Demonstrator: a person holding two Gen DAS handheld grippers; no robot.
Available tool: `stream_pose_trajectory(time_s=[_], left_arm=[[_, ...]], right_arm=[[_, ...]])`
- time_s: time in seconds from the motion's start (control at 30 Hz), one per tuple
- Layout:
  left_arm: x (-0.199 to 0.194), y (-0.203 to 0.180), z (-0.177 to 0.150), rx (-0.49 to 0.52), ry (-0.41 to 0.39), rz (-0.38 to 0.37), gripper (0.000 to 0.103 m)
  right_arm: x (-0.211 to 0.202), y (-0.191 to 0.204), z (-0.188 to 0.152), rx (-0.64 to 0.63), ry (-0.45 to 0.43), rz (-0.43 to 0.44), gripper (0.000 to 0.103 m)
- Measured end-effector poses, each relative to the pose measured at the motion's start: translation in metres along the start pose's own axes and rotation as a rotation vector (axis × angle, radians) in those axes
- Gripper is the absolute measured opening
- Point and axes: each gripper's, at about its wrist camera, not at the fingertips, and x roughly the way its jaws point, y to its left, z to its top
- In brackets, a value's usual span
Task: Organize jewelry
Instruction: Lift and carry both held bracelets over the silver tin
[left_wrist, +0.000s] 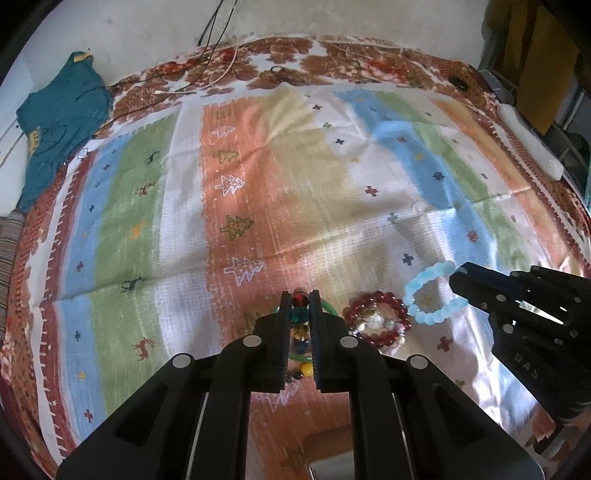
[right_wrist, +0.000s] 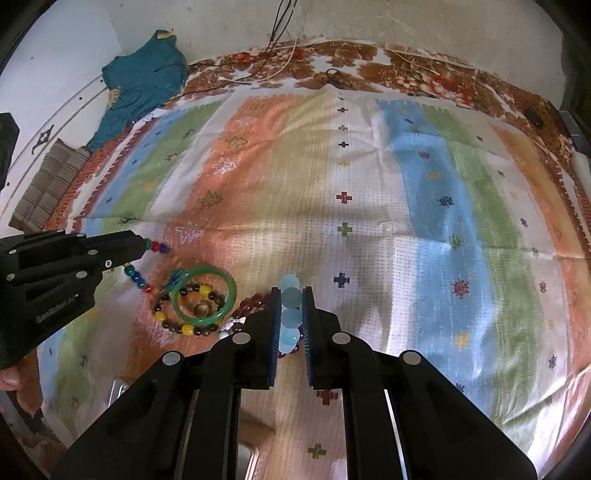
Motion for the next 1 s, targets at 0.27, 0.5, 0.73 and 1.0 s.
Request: stream_pose_trajectory(time_s=[0.27,0.5,0.73,1.0], left_arm=[[-0.02,-0.007,-0.008,0.007,-0.027,-0.04,0.009],[-0.038,-0.013,-0.02,0.02,-0.05,-0.06,0.009],[-0.055,-0.018,-0.033,0.031,-0.065,-0.084,0.009],[-0.07,-0.023,-0.046,0.04,-0.082,-0.099,0.009]], right_arm=[[-0.024,0.01,-0.008,-0.02,-0.044,0.02,0.012],[-0.04,0.017,-0.016,-0.051,-0.066,0.018,0.012],[-0.052,0.02,-0.023,-0.064,-0.079,0.032,0.012],[-0.062,0.025,-0.033,-0.074,-0.086,0.041,0.012]])
